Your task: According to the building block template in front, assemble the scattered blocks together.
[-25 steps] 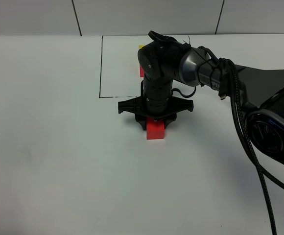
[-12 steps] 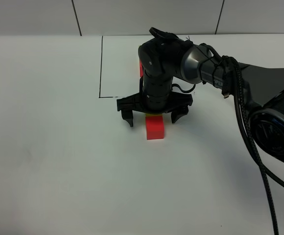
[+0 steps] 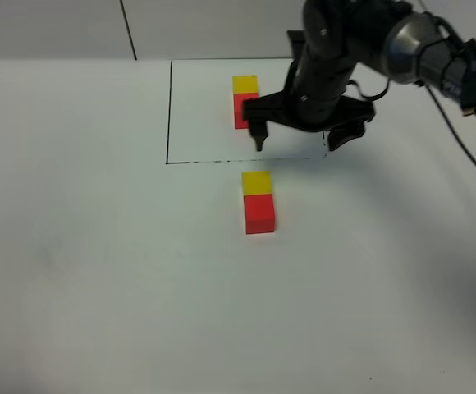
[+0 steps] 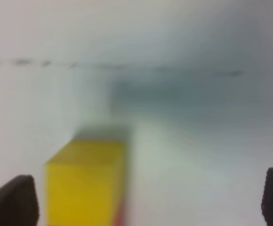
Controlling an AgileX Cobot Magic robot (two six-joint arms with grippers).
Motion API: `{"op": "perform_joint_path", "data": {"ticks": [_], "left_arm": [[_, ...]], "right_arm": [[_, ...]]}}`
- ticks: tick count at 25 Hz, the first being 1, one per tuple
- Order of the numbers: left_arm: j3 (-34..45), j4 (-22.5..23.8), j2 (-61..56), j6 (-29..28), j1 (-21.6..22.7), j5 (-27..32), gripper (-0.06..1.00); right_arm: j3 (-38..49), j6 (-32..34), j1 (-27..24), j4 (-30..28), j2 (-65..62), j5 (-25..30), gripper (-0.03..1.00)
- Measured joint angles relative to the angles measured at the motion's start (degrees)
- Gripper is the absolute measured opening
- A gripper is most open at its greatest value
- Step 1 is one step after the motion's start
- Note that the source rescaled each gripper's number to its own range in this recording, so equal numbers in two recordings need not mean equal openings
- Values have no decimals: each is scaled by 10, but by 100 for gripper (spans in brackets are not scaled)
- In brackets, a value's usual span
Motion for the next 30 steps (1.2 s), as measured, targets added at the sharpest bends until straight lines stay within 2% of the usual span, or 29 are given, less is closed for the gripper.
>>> {"op": "perform_joint_path", "data": {"ticks": [3, 6, 14, 16, 25, 30], "left_arm": [[0, 0, 0, 0, 0, 0, 71], [0, 0, 0, 0, 0, 0, 71], [0, 0, 0, 0, 0, 0, 71], [0, 0, 0, 0, 0, 0, 71], [0, 0, 0, 0, 0, 0, 71], [0, 0, 0, 0, 0, 0, 71]], "right_arm": [[13, -39, -66, 5, -18, 0, 96], [68, -70, -114, 4, -59, -18, 95], [347, -90, -183, -9, -244, -160, 95], [407, -90, -190, -21, -301, -177, 95], [619, -81, -194, -33, -569, -180, 95], [702, -75, -194, -41, -719, -134, 95]]}}
